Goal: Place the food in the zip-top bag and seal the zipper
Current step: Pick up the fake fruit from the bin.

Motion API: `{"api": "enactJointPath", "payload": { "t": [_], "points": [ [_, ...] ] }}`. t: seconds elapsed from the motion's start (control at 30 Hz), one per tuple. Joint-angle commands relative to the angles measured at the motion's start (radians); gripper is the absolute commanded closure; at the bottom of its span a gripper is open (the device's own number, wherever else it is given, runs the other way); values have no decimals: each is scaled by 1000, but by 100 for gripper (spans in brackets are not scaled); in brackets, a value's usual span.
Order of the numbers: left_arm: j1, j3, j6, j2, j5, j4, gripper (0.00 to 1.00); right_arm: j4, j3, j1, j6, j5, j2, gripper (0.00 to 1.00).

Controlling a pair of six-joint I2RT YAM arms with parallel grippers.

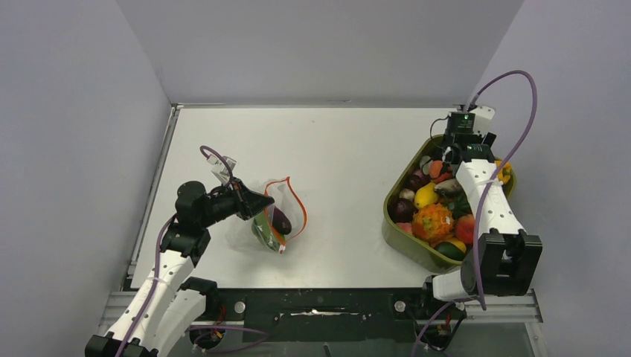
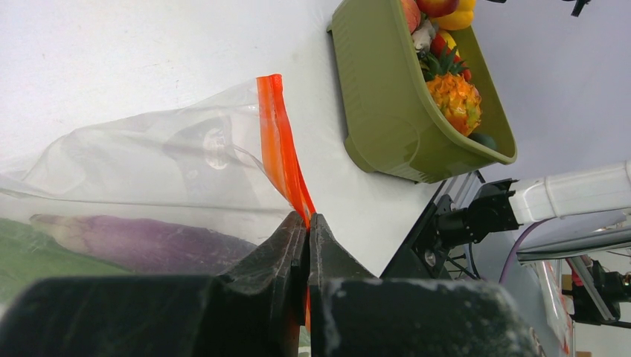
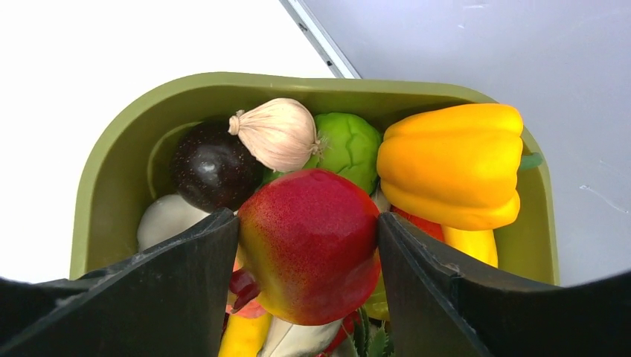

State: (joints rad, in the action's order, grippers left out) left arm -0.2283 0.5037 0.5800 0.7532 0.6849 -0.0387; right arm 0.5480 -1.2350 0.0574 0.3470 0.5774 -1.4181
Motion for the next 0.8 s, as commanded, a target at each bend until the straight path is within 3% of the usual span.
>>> {"api": "enactJointPath", "payload": {
  "t": [0.0,0.3,0.57,0.77],
  "points": [
    [-5,39,-17,-15,-4,-32,100,-13,-5,-22,-9,0,64,49],
    [-4,40,-17,-15,-7,-30,100,2,-8,-114,-26,-58,119,53],
    [-4,40,-16,-9,-5,-29,100,22,-40,-291,0,-103,159,53],
    [-5,39,-16,-12,-9,-27,100,-7,-87,-496,37,-146,177,53]
  ]
}}
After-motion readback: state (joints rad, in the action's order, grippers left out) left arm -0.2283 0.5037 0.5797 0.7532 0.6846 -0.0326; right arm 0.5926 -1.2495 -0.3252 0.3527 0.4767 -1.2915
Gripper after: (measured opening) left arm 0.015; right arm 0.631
